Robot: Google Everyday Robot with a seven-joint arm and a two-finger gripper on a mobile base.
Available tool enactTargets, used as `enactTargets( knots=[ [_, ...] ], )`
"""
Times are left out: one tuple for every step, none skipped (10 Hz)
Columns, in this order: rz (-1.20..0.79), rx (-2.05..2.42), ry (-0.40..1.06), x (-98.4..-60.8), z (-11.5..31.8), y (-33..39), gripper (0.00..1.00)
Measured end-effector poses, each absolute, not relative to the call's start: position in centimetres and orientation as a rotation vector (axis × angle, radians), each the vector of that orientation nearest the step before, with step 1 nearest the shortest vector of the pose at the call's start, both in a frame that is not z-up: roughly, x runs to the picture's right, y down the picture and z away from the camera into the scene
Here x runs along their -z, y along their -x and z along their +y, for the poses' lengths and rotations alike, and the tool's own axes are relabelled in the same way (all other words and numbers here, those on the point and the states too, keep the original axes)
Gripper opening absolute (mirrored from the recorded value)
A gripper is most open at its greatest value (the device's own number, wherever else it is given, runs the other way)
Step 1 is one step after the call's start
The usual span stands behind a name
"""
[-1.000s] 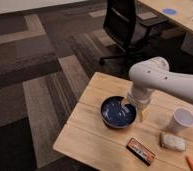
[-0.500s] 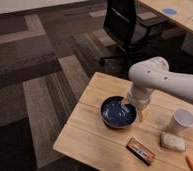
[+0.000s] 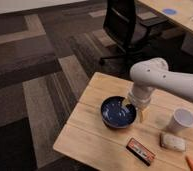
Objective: Place the white sponge in the ceramic bowl
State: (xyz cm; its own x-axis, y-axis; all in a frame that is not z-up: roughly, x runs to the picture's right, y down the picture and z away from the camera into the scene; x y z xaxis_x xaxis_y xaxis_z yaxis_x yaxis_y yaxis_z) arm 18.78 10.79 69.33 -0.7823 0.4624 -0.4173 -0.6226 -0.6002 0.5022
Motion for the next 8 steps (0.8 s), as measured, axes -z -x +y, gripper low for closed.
enactTargets(
  knots=[
    [0.863, -2.344, 0.326, -69.35, 10.79, -18.73, 0.65],
    [0.863, -2.344, 0.325, -69.35, 10.81, -18.76, 0.65],
    [0.863, -2.344, 0.325, -69.35, 10.8, -18.74, 0.65],
    [0.863, -2.344, 0.325, -69.34, 10.8, -18.74, 0.65],
    [0.863, -2.344, 0.325, -69.34, 10.81, -18.77, 0.65],
    [0.867, -2.342, 0.326, -69.3, 10.87, -18.75, 0.65],
    [0.876, -2.337, 0.326, -69.33, 10.99, -18.87, 0.65],
    [0.877, -2.339, 0.325, -69.32, 10.99, -18.88, 0.65]
  ],
)
